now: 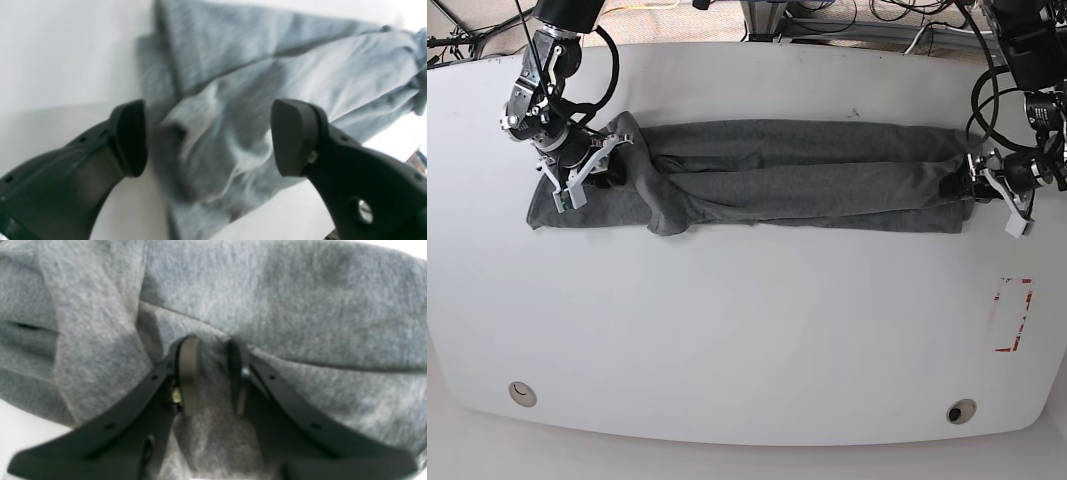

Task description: Fold the T-shirt properly

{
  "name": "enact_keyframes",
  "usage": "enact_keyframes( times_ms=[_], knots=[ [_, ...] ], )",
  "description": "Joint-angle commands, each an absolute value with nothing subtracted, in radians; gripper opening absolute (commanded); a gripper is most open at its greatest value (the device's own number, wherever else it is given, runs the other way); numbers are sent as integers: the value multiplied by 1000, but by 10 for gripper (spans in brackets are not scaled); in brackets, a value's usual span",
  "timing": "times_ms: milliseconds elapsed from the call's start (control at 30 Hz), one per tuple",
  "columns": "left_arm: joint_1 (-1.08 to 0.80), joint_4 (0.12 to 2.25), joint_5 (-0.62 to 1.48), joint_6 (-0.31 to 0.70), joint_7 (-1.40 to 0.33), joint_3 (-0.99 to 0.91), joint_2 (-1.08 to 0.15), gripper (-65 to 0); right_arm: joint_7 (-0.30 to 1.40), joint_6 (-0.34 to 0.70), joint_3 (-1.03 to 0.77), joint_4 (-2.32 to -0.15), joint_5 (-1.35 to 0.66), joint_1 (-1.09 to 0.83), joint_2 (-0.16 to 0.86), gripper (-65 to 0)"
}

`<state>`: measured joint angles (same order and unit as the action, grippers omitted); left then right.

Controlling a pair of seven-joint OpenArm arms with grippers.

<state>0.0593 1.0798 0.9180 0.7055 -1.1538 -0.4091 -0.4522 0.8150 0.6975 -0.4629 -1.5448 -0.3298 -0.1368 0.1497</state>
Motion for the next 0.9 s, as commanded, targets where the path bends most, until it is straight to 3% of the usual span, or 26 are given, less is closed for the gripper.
enact_keyframes(
  times_ms=[0,100,333,467,700,867],
  knots=[
    [38,1082,866,698,-1221,-404,-456,-133,843,698,-463,-1554,-317,-137,159,-510],
    [36,1082,866,698,-1244,-404,-455,-172,843,698,-463,-1554,-317,-137,159,-510],
    [36,1078,857,698,-1241,-403,-440,-476,843,698,-463,-1554,-317,-137,159,-510],
    [36,1079,846,698,-1230,-403,-441,-597,843,698,-463,-1554,-317,-136,157,-510],
    [38,1107,816,698,-1228,-410,-438,-614,843,698,-463,-1554,-318,-136,156,-510],
    [30,1264,811,698,-1230,-406,-437,-614,843,698,-463,-1554,-318,-136,156,-510]
  ],
)
